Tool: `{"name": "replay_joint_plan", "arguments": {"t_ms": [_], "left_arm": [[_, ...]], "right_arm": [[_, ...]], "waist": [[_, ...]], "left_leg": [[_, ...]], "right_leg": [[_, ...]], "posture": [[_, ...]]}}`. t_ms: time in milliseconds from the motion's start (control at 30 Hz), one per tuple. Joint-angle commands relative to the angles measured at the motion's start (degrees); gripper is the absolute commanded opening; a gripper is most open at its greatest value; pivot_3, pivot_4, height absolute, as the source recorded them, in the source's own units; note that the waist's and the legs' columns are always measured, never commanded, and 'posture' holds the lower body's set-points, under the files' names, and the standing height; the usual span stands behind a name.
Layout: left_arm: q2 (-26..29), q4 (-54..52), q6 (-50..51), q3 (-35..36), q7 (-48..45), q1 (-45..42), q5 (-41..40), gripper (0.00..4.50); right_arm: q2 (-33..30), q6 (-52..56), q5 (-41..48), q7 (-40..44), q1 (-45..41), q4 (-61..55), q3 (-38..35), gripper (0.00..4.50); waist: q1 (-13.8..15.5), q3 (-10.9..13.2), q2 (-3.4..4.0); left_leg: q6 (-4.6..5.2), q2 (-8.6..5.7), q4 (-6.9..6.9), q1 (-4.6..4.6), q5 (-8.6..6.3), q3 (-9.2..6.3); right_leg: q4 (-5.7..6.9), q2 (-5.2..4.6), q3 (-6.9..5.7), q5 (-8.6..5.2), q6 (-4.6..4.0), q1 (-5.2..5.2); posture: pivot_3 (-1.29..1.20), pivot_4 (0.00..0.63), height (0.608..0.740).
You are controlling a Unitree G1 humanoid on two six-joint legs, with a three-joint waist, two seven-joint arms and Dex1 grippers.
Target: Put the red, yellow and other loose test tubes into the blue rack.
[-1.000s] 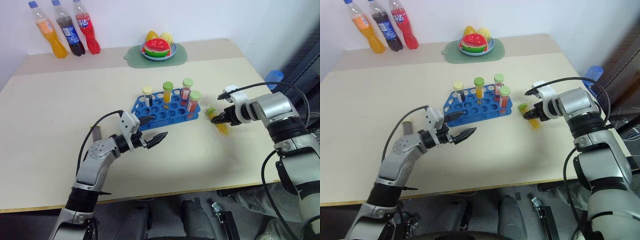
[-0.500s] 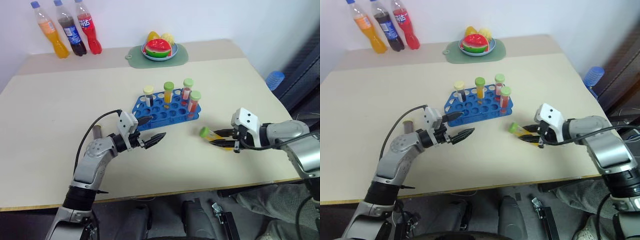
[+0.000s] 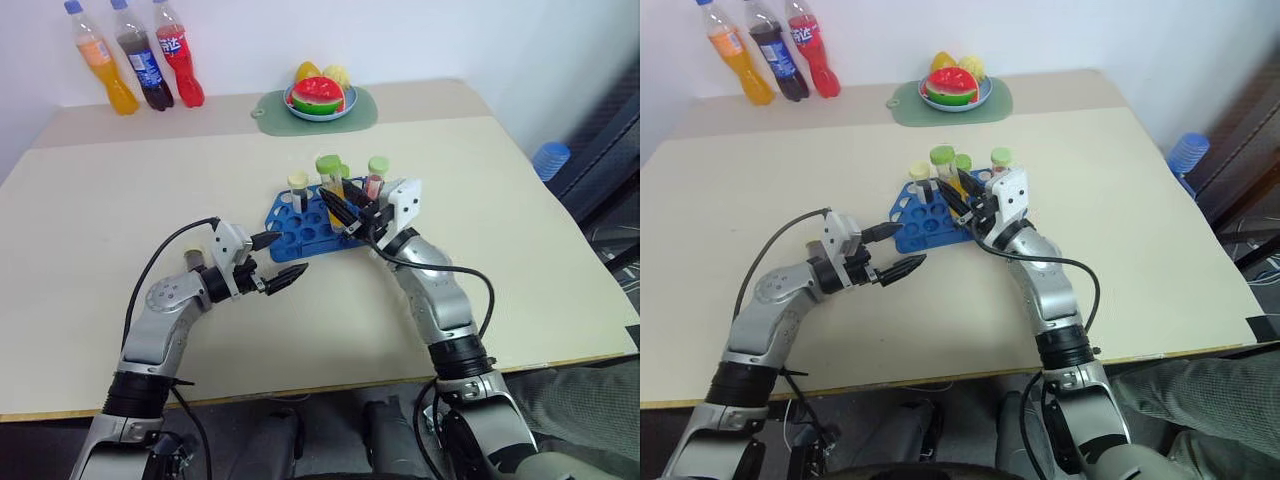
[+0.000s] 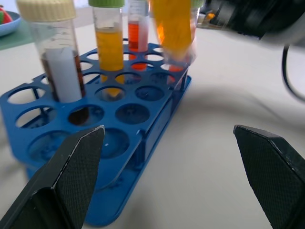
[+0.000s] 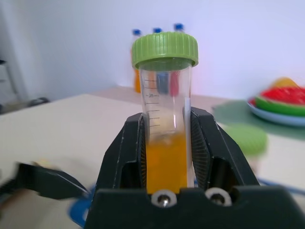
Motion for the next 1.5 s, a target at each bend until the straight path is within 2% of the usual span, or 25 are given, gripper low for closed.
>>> {"name": "replay_joint_plan", "arguments": {"t_ms": [33, 433, 533, 667, 767, 833, 933, 1033, 1167, 1233, 1300, 1367, 1500], "left_arm": [[0.1, -3.1, 0.0, 1.2, 1.0, 0.7, -0.9, 4.50], [0.4, -6.1, 1.5, 1.3, 2.3, 2.7, -1.3, 4.50], [0.5, -6.7, 2.1, 1.7, 2.8, 2.9, -1.6, 4.50], [0.0, -9.2, 6.1, 4.1, 4.5, 3.3, -5.8, 4.50], [-0.7, -12.2, 10.8, 7.4, 7.5, 3.5, -10.7, 4.50], [-0.9, -14.3, 13.7, 9.4, 10.0, 3.7, -13.4, 4.50], [-1.3, -19.2, 18.0, 12.0, 19.5, 4.9, -12.1, 4.50], [-1.0, -25.6, 29.3, 15.7, 31.0, 5.4, -14.1, 4.50], [-3.0, -27.2, 61.3, 28.5, 49.0, -3.0, -21.7, 4.50], [-6.3, -26.4, 75.2, 36.3, 53.9, -10.1, -20.2, 4.50], [-7.1, -25.3, 79.6, 40.1, 59.5, -13.0, -23.4, 4.50], [-7.3, -24.2, 79.7, 41.5, 65.8, -14.0, -27.5, 4.50], [-4.8, -17.8, 79.7, 41.4, 79.9, -15.4, -38.0, 4.50]], "right_arm": [[0.4, -7.5, -2.2, -1.1, -1.8, 6.0, -0.6, 0.80], [2.9, -17.1, -5.0, -3.6, -4.9, 19.7, -0.4, 0.80], [3.4, -16.4, -2.4, 0.0, -5.3, 21.6, -1.0, 0.80], [1.1, -18.7, -5.0, 1.3, -3.3, 19.0, 0.4, 2.78], [-2.1, -17.1, -5.8, 3.9, 0.8, 11.0, 2.0, 4.28], [-4.7, -14.8, -5.9, 4.9, 3.9, 4.8, 2.5, 4.28], [-9.9, -6.9, -3.1, 7.9, 10.4, -8.3, 2.3, 4.28], [-16.8, 0.7, -0.9, 11.7, 17.1, -20.2, 2.1, 4.28], [-28.1, 9.7, 7.2, 18.5, 26.9, -34.5, -2.9, 4.28], [-32.6, 12.2, 10.3, 20.9, 30.2, -38.4, -5.7, 4.28], [-35.4, 14.4, 13.2, 22.5, 32.0, -41.0, -7.9, 4.28], [-36.5, 16.1, 15.6, 23.1, 32.6, -42.4, -9.1, 4.28], [-37.7, 17.3, 18.5, 25.8, 33.3, -43.9, -9.5, 4.28]], "waist": [[-0.2, 0.0, 0.00], [-0.2, 0.0, 0.02], [-0.3, 0.0, 0.02], [-0.8, 0.0, 0.04], [-1.0, 0.0, 0.04], [-1.1, 0.0, 0.03], [-0.9, 0.0, 0.03], [-0.5, 0.0, 0.02], [0.7, 0.0, -0.03], [0.7, 0.0, -0.13], [0.8, 0.0, -0.23], [0.5, 0.0, -0.25], [0.7, 0.0, -0.30]], "left_leg": [[0.00, 0.01, -0.02, 0.00, 0.00, 0.01], [-0.01, 0.03, 0.00, 0.06, 0.01, 0.04], [-0.02, 0.05, 0.00, 0.08, 0.01, 0.04], [-0.03, 0.07, -0.02, 0.07, 0.02, 0.03], [-0.03, 0.06, -0.04, 0.00, 0.01, 0.02], [-0.02, 0.05, -0.02, -0.05, 0.01, 0.01], [-0.03, 0.05, 0.00, -0.03, 0.01, 0.01], [-0.01, 0.06, 0.00, -0.02, 0.00, 0.02], [0.35, 0.05, 0.04, 0.01, -0.21, 0.00], [0.36, 0.05, 0.12, 0.06, -0.22, -0.06], [0.38, 0.04, 0.24, 0.14, -0.23, -0.07], [0.38, 0.05, 0.16, 0.27, -0.24, -0.08], [-0.09, 0.11, 0.11, 0.30, -0.11, -0.09]], "right_leg": [[0.01, 0.01, 0.00, 0.00, 0.00, -0.02], [0.05, 0.03, 0.00, 0.00, -0.01, 0.01], [0.07, 0.04, 0.00, 0.01, -0.02, 0.02], [0.07, 0.07, 0.00, 0.01, -0.03, 0.00], [0.06, 0.06, 0.00, 0.01, -0.03, -0.06], [0.06, 0.04, 0.00, 0.01, -0.03, -0.09], [0.08, 0.03, 0.01, 0.01, -0.03, -0.09], [0.07, 0.04, 0.01, 0.01, -0.03, -0.05], [0.06, 0.05, -0.01, 0.00, -0.01, 0.02], [0.06, 0.06, -0.06, 0.00, -0.01, 0.16], [0.01, 0.07, -0.13, 0.00, 0.00, 0.35], [-0.01, 0.06, -0.14, -0.01, 0.01, 0.45], [-0.03, 0.09, -0.13, -0.02, 0.01, 0.39]], "posture": [[0.00, 0.150, 0.740], [0.00, 0.150, 0.740], [0.00, 0.150, 0.740], [0.00, 0.150, 0.740], [0.00, 0.150, 0.740], [0.00, 0.150, 0.740], [0.00, 0.150, 0.740], [0.00, 0.150, 0.740], [0.00, 0.150, 0.740], [0.00, 0.150, 0.740], [0.00, 0.150, 0.740], [0.00, 0.150, 0.740], [0.00, 0.150, 0.740]]}}
